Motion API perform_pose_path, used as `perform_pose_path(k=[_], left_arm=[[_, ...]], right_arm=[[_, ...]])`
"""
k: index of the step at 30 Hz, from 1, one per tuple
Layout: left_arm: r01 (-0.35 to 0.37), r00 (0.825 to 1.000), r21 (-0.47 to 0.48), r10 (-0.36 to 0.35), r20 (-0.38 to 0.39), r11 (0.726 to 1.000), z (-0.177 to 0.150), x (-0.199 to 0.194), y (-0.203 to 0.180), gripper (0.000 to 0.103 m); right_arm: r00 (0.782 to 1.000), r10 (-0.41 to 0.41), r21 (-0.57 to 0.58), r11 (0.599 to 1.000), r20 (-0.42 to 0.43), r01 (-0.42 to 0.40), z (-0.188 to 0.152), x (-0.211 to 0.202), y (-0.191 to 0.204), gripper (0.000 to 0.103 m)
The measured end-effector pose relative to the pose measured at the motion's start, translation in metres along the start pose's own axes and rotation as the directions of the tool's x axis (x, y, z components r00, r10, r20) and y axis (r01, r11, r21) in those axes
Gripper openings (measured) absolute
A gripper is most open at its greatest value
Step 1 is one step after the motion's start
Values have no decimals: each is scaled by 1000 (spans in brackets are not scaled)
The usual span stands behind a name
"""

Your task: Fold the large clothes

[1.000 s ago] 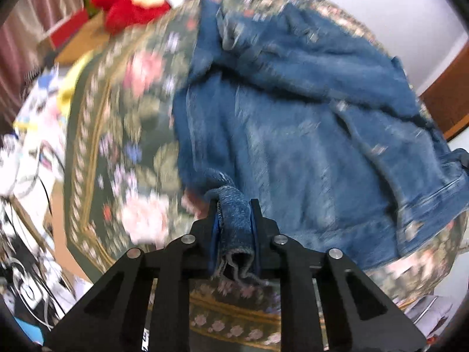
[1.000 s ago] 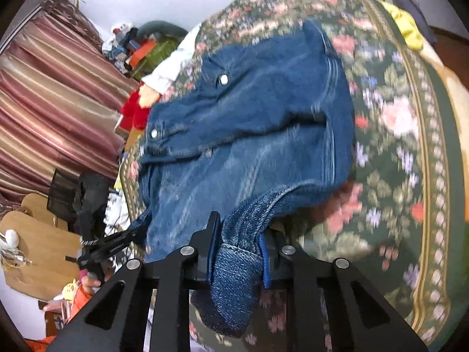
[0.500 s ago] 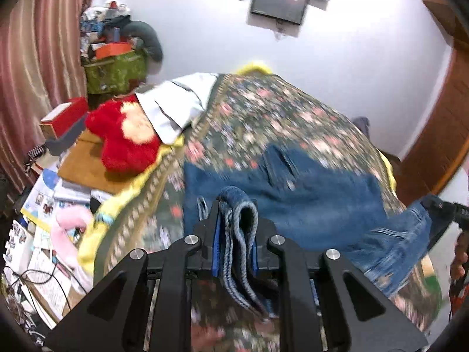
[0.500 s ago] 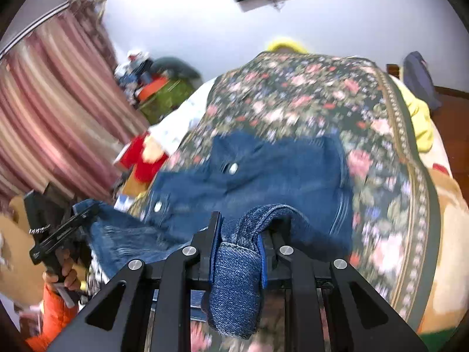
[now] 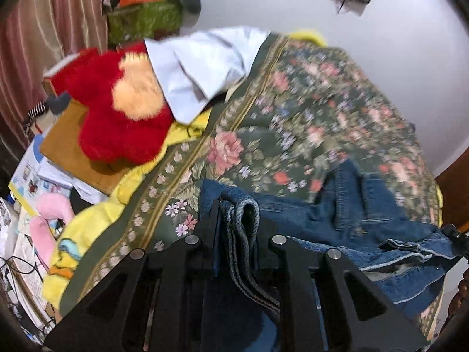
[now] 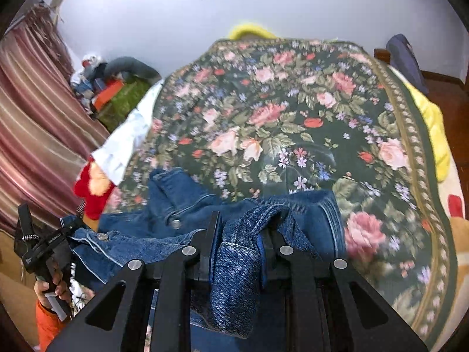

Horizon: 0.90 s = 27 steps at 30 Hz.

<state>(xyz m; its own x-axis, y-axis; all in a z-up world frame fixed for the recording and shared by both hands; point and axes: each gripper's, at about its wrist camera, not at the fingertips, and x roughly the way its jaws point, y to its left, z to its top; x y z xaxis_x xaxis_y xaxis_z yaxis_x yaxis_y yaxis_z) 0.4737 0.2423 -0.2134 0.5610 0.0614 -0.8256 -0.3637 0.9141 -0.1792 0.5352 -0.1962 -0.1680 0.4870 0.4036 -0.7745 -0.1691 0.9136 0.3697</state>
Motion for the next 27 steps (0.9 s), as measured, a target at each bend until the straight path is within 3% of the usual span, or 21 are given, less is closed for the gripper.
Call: perform_pose_path(k=[5, 10, 11, 14, 16, 18, 22, 27], left_arm=[[-76, 995, 69, 80, -65, 995, -5, 44, -4, 22], [-95, 992, 115, 104, -72, 989, -7, 50, -8, 25], [-104, 991, 122, 113, -71, 987, -6, 50, -9, 29], [-211, 975, 170, 220, -35, 962, -3, 49, -8, 68], [-183, 980, 174, 195, -49, 967, -2, 46, -5, 69], [-179, 981, 194, 191, -42, 964, -2, 34, -7, 69], [-189, 982, 259, 187, 35, 947, -1, -6, -19, 69], [-143, 988, 305, 117, 104, 942, -9, -60, -32, 76]], right_arm=[[997, -25, -5, 1000, -70, 25, 5, 41, -17, 19], [992, 54, 1, 999, -113, -55, 8, 43, -32, 19], [991, 62, -4, 998, -122, -63, 9, 41, -33, 19], [993, 33, -16, 999, -109, -35, 13, 25, -38, 19], [993, -108, -18, 994, -42, 107, 18, 8, -46, 19], [968, -249, -39, 968, 9, 249, 22, -14, -56, 19], [974, -225, -91, 970, 2, 224, 10, -45, -64, 19], [982, -189, -215, 959, -8, 183, -24, -64, -40, 19]])
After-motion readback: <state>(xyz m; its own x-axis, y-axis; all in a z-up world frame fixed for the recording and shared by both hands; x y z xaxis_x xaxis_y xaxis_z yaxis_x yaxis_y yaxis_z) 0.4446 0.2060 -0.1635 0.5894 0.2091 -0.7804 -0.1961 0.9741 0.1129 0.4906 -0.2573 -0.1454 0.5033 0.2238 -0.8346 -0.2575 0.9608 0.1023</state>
